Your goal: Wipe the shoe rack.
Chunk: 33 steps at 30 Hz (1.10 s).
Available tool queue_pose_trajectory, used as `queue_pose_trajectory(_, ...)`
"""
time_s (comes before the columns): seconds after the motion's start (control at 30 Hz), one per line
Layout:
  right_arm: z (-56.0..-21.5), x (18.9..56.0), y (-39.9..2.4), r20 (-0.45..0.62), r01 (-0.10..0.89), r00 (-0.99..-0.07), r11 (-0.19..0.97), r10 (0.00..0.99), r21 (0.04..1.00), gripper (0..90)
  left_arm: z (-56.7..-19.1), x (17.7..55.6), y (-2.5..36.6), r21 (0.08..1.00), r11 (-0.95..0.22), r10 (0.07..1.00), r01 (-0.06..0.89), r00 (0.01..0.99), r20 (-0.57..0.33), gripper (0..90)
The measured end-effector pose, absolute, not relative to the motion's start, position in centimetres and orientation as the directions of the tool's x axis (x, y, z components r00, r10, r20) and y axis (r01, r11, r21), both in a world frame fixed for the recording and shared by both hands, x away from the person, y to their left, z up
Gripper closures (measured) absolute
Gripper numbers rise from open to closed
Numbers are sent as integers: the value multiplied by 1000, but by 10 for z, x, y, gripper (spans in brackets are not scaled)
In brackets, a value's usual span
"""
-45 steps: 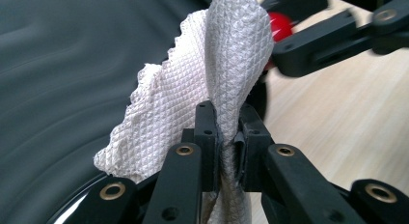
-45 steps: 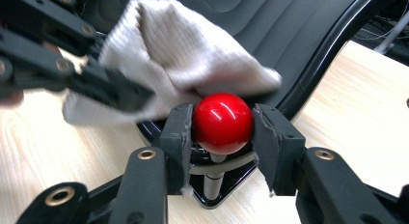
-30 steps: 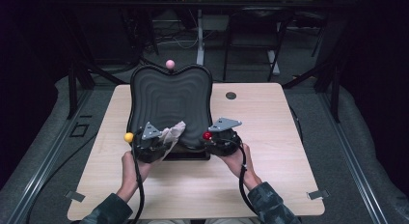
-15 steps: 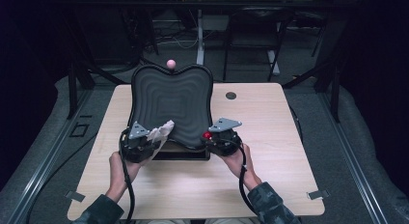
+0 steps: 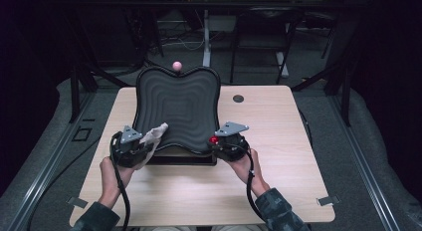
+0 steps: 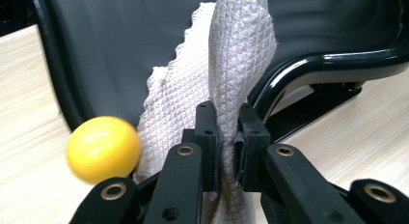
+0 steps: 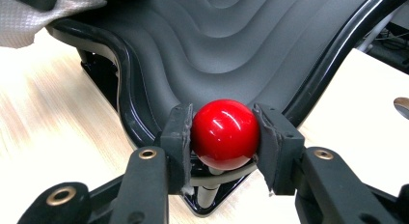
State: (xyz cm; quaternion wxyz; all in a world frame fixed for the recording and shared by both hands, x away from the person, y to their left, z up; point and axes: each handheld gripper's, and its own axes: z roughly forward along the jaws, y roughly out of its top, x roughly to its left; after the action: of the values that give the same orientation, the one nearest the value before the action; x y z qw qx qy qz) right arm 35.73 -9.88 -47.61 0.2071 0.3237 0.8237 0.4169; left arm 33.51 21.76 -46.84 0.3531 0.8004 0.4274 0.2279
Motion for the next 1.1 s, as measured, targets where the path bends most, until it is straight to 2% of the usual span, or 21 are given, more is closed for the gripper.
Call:
queue_pose_trajectory(0.3, -476, 358, -99, -66, 362, -706, 439, 705, 823, 597, -453, 333, 225, 767, -381, 845, 516, 531, 62, 821)
queue_pose_trajectory(0.37, -475, 356, -99, -100, 374, -678, 458, 728, 806, 597, -447, 332, 227, 772, -380, 847, 509, 527, 70, 821)
queue_pose_trajectory(0.4, -478, 360, -100, -24, 344, -744, 414, 668, 843, 597, -444, 332, 228, 777, -378, 849, 504, 524, 72, 821)
queue_pose_trajectory(0.43, -475, 356, -99, -105, 376, -675, 462, 731, 803, 597, -442, 333, 229, 780, -374, 851, 501, 520, 74, 821)
queue_pose_trajectory(0.47, -475, 356, -99, -105, 376, -675, 462, 731, 803, 597, -440, 333, 230, 783, -373, 852, 498, 518, 77, 821)
queue_pose_trajectory(0.5, -478, 360, -99, -31, 345, -739, 418, 673, 840, 597, -437, 333, 232, 785, -371, 855, 496, 513, 80, 820)
queue_pose_trajectory(0.53, -476, 357, -99, -75, 364, -699, 444, 711, 819, 597, -435, 334, 233, 789, -369, 856, 491, 510, 83, 820)
queue_pose_trajectory(1.1, -476, 357, -99, -77, 359, -702, 446, 708, 820, 597, -401, 338, 255, 823, -345, 884, 452, 450, 123, 819)
